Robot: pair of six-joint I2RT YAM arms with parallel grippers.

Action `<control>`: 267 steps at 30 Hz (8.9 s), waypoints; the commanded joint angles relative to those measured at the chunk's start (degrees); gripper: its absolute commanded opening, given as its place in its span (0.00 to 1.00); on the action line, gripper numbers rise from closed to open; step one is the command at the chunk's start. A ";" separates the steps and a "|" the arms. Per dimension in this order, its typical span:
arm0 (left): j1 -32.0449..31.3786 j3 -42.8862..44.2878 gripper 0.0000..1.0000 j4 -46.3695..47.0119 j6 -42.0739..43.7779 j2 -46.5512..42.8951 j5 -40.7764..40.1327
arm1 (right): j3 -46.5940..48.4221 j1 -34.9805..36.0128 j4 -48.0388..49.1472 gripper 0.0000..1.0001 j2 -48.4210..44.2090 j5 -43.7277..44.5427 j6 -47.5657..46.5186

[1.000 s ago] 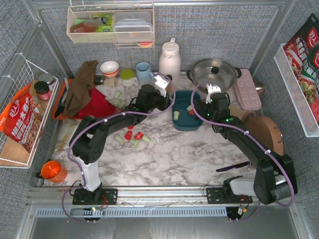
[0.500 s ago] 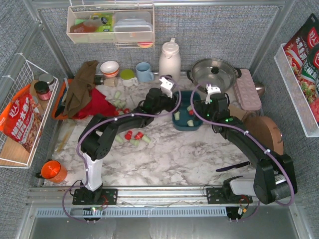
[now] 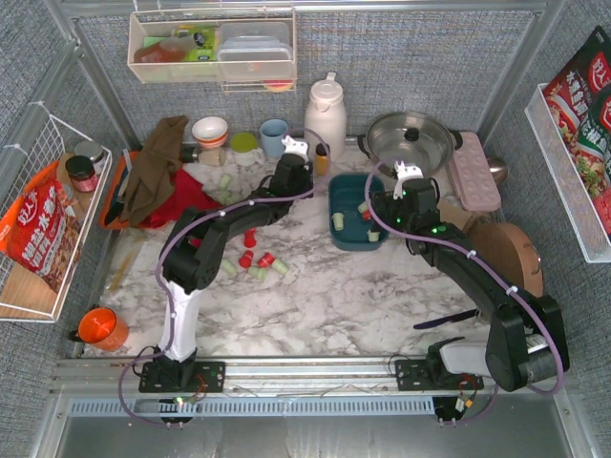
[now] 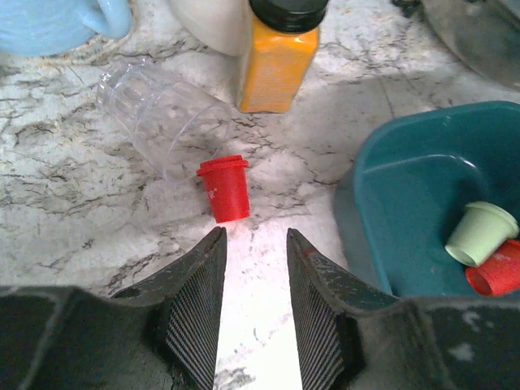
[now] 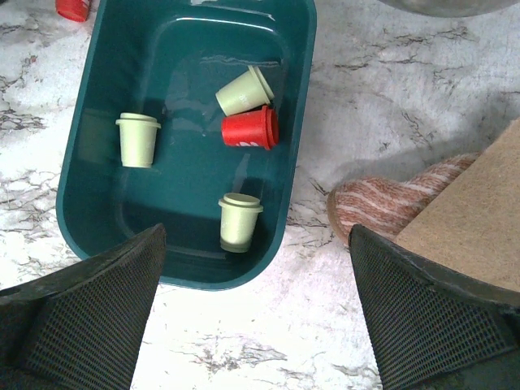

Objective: Mix the coffee capsules in the storage basket

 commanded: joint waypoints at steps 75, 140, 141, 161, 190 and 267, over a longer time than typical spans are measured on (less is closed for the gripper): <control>-11.69 -35.22 0.65 -4.68 -10.04 -36.50 -1.56 | -6.06 8.47 3.50 0.99 -13.19 -10.42 -4.12; -1.97 -57.55 0.32 -2.83 -3.27 -46.91 5.16 | -4.82 29.42 -2.41 0.88 -7.93 -8.40 -2.61; -2.00 -57.72 0.32 -2.78 -2.67 -48.41 5.77 | -4.34 29.40 -2.83 0.88 -8.06 -7.66 -1.33; -11.27 -70.37 0.34 40.96 29.90 -61.13 32.68 | 5.74 28.10 -4.12 0.77 -1.99 -20.15 17.53; -17.17 -68.57 0.99 44.48 22.06 -52.84 11.37 | -2.78 20.80 0.23 0.15 -7.39 -2.90 15.99; 0.06 -25.86 0.35 -38.75 -37.00 -33.76 -25.94 | -9.45 8.07 2.76 0.82 -11.19 4.69 1.60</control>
